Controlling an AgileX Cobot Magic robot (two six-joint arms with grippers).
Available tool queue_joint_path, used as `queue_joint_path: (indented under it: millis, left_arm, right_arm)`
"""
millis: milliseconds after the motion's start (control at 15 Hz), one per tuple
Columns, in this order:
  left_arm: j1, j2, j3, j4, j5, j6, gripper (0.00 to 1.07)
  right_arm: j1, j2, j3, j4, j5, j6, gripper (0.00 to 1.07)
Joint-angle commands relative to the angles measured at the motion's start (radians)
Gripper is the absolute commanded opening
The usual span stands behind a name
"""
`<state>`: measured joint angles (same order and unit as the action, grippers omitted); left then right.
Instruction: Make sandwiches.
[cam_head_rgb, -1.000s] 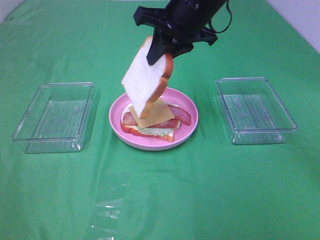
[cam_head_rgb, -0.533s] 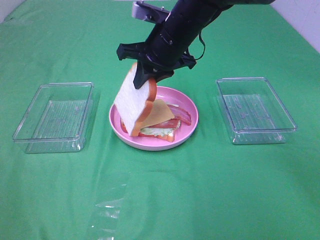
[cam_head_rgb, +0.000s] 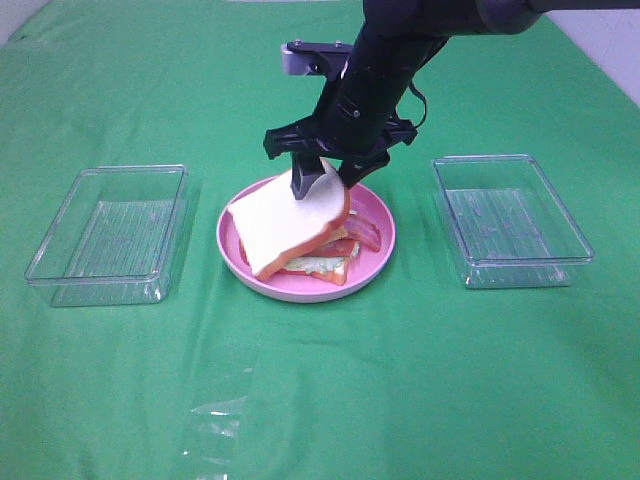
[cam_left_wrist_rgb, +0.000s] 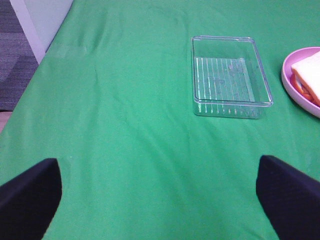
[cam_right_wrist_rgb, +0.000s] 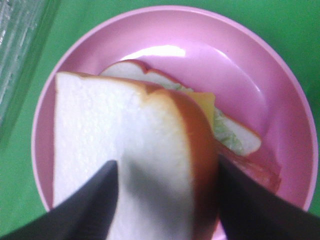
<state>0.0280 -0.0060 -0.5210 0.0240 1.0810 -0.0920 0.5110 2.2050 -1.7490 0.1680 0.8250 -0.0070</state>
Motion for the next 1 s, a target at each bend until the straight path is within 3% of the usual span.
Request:
queue_joint_path:
  millis: [67,533,1000]
  left_arm:
    - [-0.004,-0.013,0.002,0.0,-0.002,0.001,1.0]
    - [-0.004,-0.013,0.002,0.0,-0.002,0.001,1.0]
    - [-0.004,-0.013,0.002,0.0,-0.002,0.001,1.0]
  right_arm:
    - [0.001,0.003,0.0,-0.051,0.037,0.012,0.96]
    - [0.001,-0.215,0.0,-0.114,0.086,0.015,0.96]
    - [0.004,-0.375,0.001,-0.148,0.469,0.015,0.96]
